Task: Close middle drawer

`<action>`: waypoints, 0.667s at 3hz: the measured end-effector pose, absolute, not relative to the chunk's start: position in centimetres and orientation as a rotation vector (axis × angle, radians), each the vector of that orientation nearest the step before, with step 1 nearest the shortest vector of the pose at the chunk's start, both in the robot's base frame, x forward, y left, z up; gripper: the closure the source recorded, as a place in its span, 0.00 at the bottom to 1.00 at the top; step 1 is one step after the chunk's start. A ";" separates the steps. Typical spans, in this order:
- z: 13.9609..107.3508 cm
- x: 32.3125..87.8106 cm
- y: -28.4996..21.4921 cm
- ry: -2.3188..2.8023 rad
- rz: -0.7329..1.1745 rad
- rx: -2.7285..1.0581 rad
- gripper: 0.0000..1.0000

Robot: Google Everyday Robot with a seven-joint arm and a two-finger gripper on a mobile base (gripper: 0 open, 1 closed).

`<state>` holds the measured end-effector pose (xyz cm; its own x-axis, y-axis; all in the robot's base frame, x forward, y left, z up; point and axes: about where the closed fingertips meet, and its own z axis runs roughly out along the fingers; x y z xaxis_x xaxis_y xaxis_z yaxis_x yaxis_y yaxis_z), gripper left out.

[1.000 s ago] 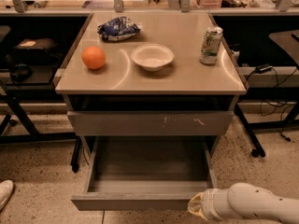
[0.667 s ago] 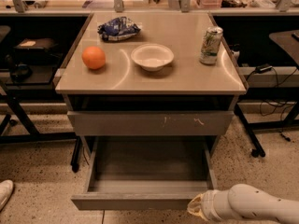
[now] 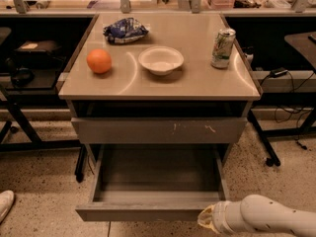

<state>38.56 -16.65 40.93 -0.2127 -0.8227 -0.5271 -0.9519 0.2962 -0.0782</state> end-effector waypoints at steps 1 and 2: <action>40.6 39.0 -16.9 2.083 0.378 -1.566 0.36; 40.2 40.3 -16.9 2.067 0.382 -1.564 0.13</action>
Offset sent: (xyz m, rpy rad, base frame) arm 0.0930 -0.0096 -0.0068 0.0547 -0.0861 -0.0076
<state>40.34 -16.86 40.22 -0.2018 -0.8068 -0.5553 -0.9519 0.2950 -0.0827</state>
